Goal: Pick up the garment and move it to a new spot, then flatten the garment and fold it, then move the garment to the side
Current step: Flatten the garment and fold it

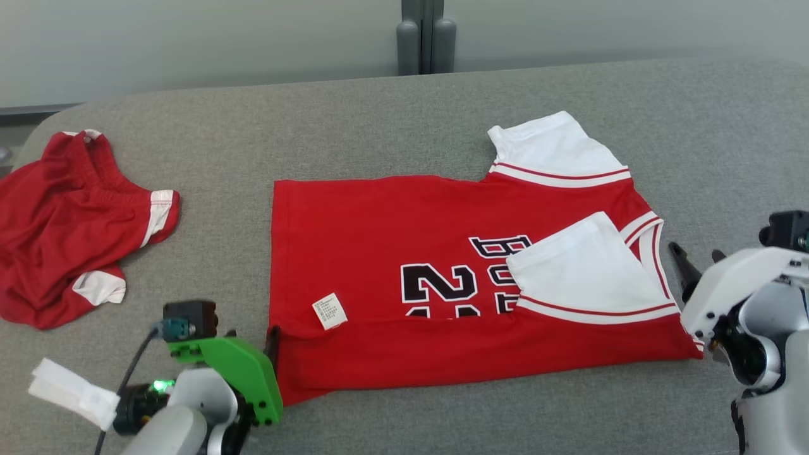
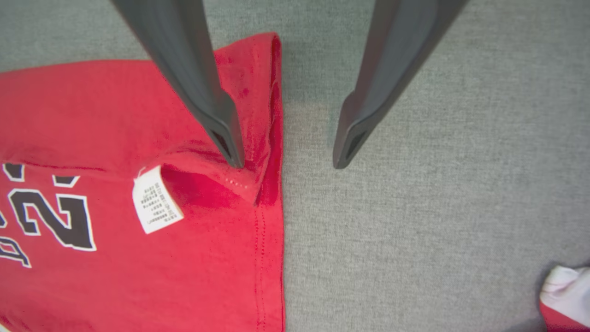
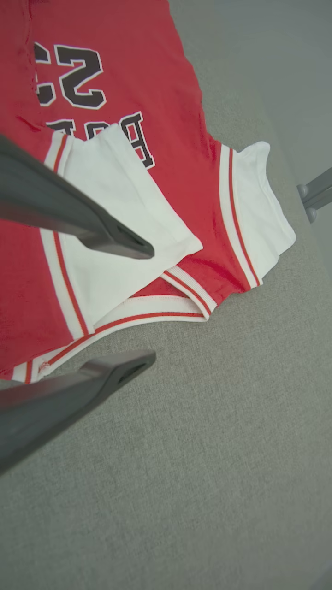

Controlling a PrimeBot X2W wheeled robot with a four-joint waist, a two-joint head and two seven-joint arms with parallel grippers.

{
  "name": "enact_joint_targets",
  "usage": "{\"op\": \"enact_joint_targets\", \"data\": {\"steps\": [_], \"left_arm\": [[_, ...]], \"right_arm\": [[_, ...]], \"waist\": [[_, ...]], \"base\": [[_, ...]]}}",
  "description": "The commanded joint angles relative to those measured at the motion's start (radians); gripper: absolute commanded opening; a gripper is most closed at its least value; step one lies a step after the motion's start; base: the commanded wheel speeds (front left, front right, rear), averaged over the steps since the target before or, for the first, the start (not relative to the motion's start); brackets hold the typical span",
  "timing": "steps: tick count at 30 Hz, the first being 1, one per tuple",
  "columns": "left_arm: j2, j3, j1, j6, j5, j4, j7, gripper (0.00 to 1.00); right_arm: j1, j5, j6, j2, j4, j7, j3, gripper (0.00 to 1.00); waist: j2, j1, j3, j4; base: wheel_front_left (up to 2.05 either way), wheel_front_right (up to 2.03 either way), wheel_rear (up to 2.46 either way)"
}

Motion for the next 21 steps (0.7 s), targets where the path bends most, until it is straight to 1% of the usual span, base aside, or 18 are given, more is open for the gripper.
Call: {"op": "enact_joint_targets", "data": {"steps": [1,5,7,9,11,14,18,21], "left_arm": [[0.009,0.006,-0.051,0.001,0.004,-0.005,0.015,1.00],[0.013,0.012,-0.193,-0.013,0.013,0.029,0.071,1.00],[0.003,0.014,-0.267,-0.025,0.009,0.059,0.098,1.00],[-0.005,0.014,-0.333,-0.040,0.004,0.102,0.128,1.00],[-0.016,0.009,-0.396,-0.058,0.000,0.149,0.155,1.00],[-0.041,0.009,-0.480,-0.076,-0.003,0.230,0.167,1.00],[-0.070,0.002,-0.567,-0.100,0.007,0.322,0.154,1.00],[-0.070,0.000,-0.617,-0.115,0.020,0.382,0.140,1.00]], "right_arm": [[-0.043,-0.005,-0.001,-0.016,-0.008,0.020,0.011,1.00],[-0.169,0.006,-0.001,-0.050,0.003,0.083,0.054,1.00],[-0.250,0.055,-0.001,-0.054,0.027,0.108,0.077,1.00],[-0.326,0.080,-0.001,-0.077,0.061,0.126,0.101,1.00],[-0.397,0.096,-0.001,-0.090,0.105,0.129,0.129,1.00],[-0.507,0.139,-0.001,-0.095,0.182,0.115,0.153,1.00],[-0.609,0.163,-0.001,-0.100,0.287,0.078,0.163,1.00],[-0.659,0.159,-0.001,-0.104,0.353,0.063,0.203,1.00]], "waist": [[0.0000,0.0000,0.020,-0.001],[0.0000,0.0000,0.062,-0.004],[0.0000,0.0000,0.087,-0.011],[0.0000,0.0000,0.114,-0.020],[0.0000,0.0000,0.133,-0.028],[0.0000,0.0000,0.164,-0.041],[0.0000,0.0000,0.202,-0.053],[0.0000,0.0000,0.225,-0.063]], "base": [[0.00,0.00,0.00],[0.00,0.00,0.00],[0.00,0.00,0.00],[0.00,0.00,0.00],[0.00,0.00,0.00],[0.00,0.00,0.00],[0.00,0.00,0.00],[0.00,0.00,0.00]]}}
